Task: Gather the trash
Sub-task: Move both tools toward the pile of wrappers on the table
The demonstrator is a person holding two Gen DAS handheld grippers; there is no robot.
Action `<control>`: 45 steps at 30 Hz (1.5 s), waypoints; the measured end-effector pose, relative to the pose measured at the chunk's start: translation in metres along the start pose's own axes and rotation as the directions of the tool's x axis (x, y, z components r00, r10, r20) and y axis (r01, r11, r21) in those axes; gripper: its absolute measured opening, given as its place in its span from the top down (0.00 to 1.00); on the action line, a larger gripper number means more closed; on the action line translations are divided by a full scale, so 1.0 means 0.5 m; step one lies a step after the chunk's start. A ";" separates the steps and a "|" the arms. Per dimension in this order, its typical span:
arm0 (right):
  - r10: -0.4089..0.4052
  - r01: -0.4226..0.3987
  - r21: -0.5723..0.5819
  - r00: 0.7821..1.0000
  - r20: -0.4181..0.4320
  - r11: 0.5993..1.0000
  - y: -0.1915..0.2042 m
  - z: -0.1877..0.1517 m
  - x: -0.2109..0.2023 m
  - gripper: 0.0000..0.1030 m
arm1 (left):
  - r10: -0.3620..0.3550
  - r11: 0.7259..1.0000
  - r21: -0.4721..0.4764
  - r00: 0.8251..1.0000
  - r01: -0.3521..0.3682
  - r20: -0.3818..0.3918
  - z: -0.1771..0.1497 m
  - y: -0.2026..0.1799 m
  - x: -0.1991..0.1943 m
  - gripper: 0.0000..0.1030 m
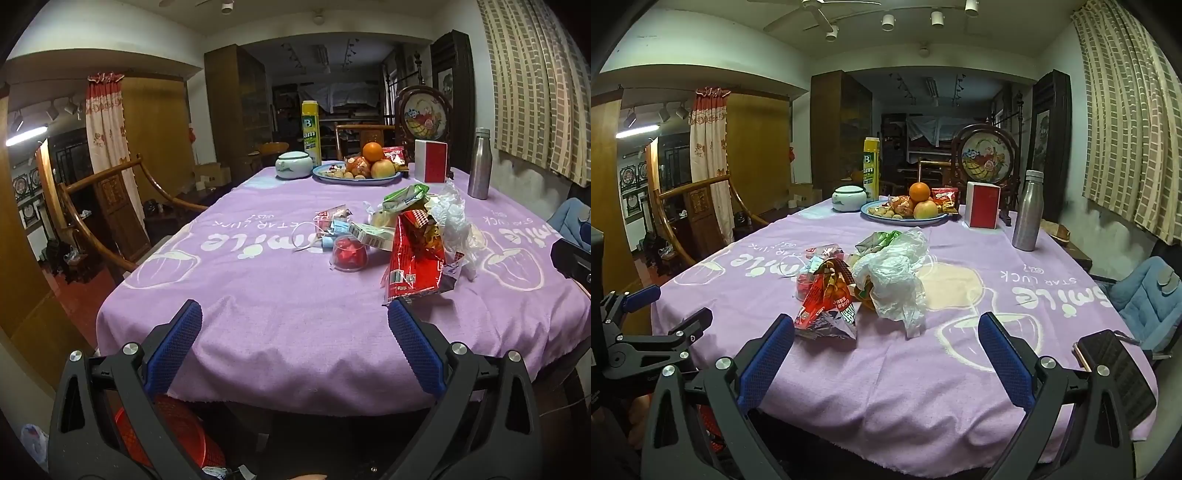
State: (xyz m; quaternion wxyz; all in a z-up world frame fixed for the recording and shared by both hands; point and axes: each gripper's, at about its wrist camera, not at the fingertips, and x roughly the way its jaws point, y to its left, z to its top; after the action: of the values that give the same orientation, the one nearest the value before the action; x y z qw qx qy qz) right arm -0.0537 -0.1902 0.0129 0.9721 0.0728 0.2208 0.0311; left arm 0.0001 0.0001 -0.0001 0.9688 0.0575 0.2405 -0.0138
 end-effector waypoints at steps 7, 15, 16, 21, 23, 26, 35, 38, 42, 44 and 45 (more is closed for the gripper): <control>0.003 -0.003 0.004 1.000 -0.006 1.000 0.010 -0.003 -0.005 0.05 | -0.007 1.000 0.000 1.000 0.007 -0.001 -0.006 0.008 0.003 0.07; 0.005 -0.005 0.004 1.000 -0.010 1.000 0.013 -0.003 -0.009 0.05 | -0.003 1.000 0.000 1.000 0.003 -0.002 -0.016 -0.001 0.023 0.07; 0.005 -0.005 0.003 1.000 -0.010 1.000 0.014 -0.003 -0.009 0.05 | -0.003 1.000 0.000 1.000 0.003 -0.002 -0.018 -0.001 0.025 0.07; 0.008 -0.008 0.007 1.000 -0.011 1.000 0.012 -0.003 -0.010 0.05 | -0.003 1.000 0.003 1.000 0.003 -0.002 -0.012 -0.001 0.017 0.07; 0.005 -0.005 0.004 1.000 -0.011 1.000 0.016 -0.003 -0.010 0.05 | -0.003 1.000 0.003 1.000 0.003 -0.002 -0.011 -0.001 0.017 0.07; 0.006 -0.006 0.004 1.000 -0.011 1.000 0.016 -0.003 -0.011 0.05 | -0.003 1.000 0.006 1.000 0.003 -0.004 -0.009 -0.001 0.014 0.07; 0.008 -0.008 0.006 1.000 -0.016 1.000 0.018 -0.005 -0.012 0.05 | -0.002 1.000 0.009 1.000 0.002 -0.005 -0.014 0.000 0.016 0.07; 0.007 -0.007 0.006 1.000 -0.016 1.000 0.019 -0.006 -0.013 0.05 | -0.002 1.000 0.010 1.000 0.002 -0.005 -0.019 -0.001 0.019 0.07; 0.007 -0.007 0.007 1.000 -0.017 1.000 0.017 -0.006 -0.011 0.05 | 0.010 0.999 0.032 1.000 -0.009 -0.021 -0.025 -0.003 0.025 0.07; 0.007 -0.007 0.009 1.000 -0.020 1.000 0.017 -0.006 -0.010 0.05 | 0.008 0.999 0.032 1.000 -0.008 -0.024 -0.029 -0.002 0.028 0.07; 0.007 -0.007 0.011 1.000 -0.021 1.000 0.017 -0.006 -0.009 0.05 | 0.035 0.996 0.084 0.998 -0.031 -0.048 -0.024 -0.006 0.028 0.07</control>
State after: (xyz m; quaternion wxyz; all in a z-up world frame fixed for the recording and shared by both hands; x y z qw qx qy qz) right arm -0.0594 -0.1821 0.0133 0.9692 0.0784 0.2310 0.0342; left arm 0.0065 -0.0013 -0.0175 0.9594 0.1023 0.2628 -0.0065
